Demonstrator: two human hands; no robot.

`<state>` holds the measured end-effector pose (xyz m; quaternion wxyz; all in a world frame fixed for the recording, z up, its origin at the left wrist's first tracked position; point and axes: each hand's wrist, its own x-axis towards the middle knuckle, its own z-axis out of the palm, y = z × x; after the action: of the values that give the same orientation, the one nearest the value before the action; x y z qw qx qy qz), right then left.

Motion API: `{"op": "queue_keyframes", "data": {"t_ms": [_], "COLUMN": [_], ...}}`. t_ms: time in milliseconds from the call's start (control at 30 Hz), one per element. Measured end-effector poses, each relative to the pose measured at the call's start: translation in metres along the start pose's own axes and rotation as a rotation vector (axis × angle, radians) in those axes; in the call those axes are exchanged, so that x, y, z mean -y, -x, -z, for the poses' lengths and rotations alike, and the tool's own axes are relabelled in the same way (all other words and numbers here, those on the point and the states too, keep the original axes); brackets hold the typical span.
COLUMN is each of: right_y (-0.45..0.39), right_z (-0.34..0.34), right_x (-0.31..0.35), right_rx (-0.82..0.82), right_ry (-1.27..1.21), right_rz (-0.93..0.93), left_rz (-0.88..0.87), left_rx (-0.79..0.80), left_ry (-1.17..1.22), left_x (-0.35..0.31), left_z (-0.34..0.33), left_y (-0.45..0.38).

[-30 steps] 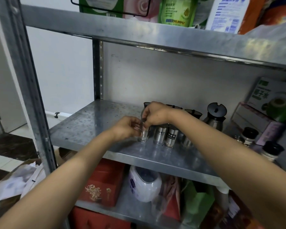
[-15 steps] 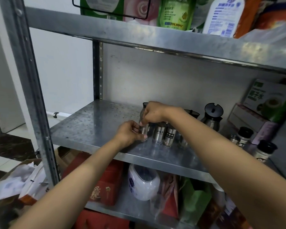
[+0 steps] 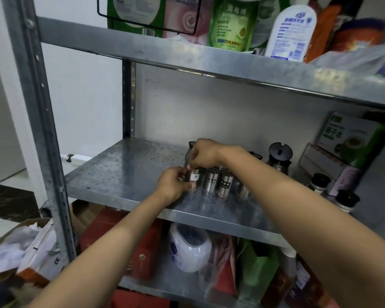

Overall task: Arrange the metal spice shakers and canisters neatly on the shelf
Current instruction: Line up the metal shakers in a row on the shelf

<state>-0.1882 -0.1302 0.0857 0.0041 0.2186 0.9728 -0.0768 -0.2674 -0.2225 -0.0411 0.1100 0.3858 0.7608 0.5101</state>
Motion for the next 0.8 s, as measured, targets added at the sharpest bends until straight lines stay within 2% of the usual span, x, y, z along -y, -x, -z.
{"op": "queue_keyframes", "data": {"t_ms": [133, 433, 633, 800], "right_y": [0.001, -0.002, 0.006, 0.021], "right_z": [-0.001, -0.009, -0.014, -0.001], "right_x": [-0.010, -0.006, -0.010, -0.035], "right_rx": [-0.039, -0.104, -0.134, -0.270], "right_ry": [-0.056, 0.018, -0.063, -0.153], "right_rz": [0.020, 0.011, -0.005, -0.062], "left_rz": [-0.036, -0.023, -0.063, -0.149], "left_rx": [0.045, -0.008, -0.007, -0.068], "left_ry": [0.043, 0.058, -0.013, -0.119], "left_x": [0.002, 0.003, -0.004, -0.028], "left_z": [-0.003, -0.002, 0.006, 0.028], "left_y": [0.003, 0.004, 0.010, 0.015]}}
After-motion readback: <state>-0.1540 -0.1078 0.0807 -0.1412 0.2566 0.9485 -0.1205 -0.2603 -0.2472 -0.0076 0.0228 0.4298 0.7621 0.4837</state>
